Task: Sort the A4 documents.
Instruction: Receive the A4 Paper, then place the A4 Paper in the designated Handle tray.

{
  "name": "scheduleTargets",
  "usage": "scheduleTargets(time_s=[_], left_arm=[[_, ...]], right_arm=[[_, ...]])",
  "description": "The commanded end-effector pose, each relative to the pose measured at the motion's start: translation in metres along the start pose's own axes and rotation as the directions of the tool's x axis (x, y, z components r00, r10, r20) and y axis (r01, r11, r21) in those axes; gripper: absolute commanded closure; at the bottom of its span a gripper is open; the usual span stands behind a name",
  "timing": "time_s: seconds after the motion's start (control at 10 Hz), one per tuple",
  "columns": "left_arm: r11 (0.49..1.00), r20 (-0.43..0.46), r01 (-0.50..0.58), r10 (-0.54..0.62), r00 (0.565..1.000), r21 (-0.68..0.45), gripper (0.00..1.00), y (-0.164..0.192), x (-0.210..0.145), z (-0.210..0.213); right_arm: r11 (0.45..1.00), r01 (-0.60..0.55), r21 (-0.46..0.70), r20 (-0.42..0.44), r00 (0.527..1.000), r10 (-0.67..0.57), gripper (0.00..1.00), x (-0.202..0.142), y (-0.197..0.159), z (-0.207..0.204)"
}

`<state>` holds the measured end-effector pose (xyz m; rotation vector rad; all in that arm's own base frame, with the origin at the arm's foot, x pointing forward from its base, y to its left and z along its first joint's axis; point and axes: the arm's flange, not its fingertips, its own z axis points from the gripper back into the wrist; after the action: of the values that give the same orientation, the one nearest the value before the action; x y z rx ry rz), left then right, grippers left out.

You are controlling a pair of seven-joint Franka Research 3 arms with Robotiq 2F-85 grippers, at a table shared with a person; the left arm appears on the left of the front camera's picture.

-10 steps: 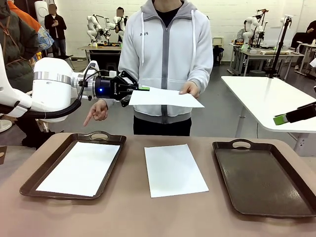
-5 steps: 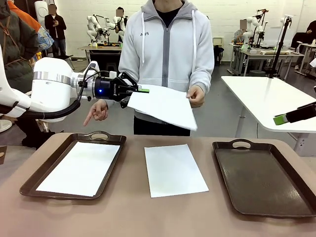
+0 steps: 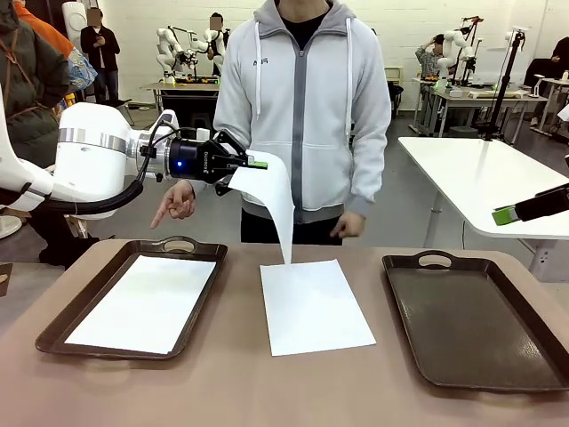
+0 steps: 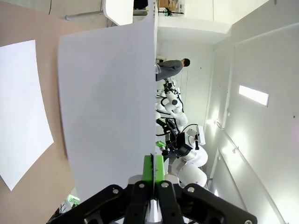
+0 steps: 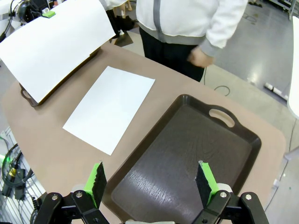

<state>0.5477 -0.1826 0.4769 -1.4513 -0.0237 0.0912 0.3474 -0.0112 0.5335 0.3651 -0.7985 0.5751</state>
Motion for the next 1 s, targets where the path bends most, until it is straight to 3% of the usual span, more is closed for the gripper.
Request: scheduleTargets(time_s=[0.0,0.9], left_arm=[[1.000,0.007,-0.007,0.007,1.000,-0.019,1.00,-0.0004,0.0005,-0.0019],[1.000,0.007,-0.007,0.007,1.000,-0.019,1.00,-0.0004,0.0005,-0.0019]], right_arm=[[1.000,0.002,0.009,0.002,1.000,-0.002,0.00,-0.0002,-0.0004,-0.0021],[1.000,0.002,0.009,0.002,1.000,-0.002,0.00,-0.0002,-0.0004,-0.0021]])
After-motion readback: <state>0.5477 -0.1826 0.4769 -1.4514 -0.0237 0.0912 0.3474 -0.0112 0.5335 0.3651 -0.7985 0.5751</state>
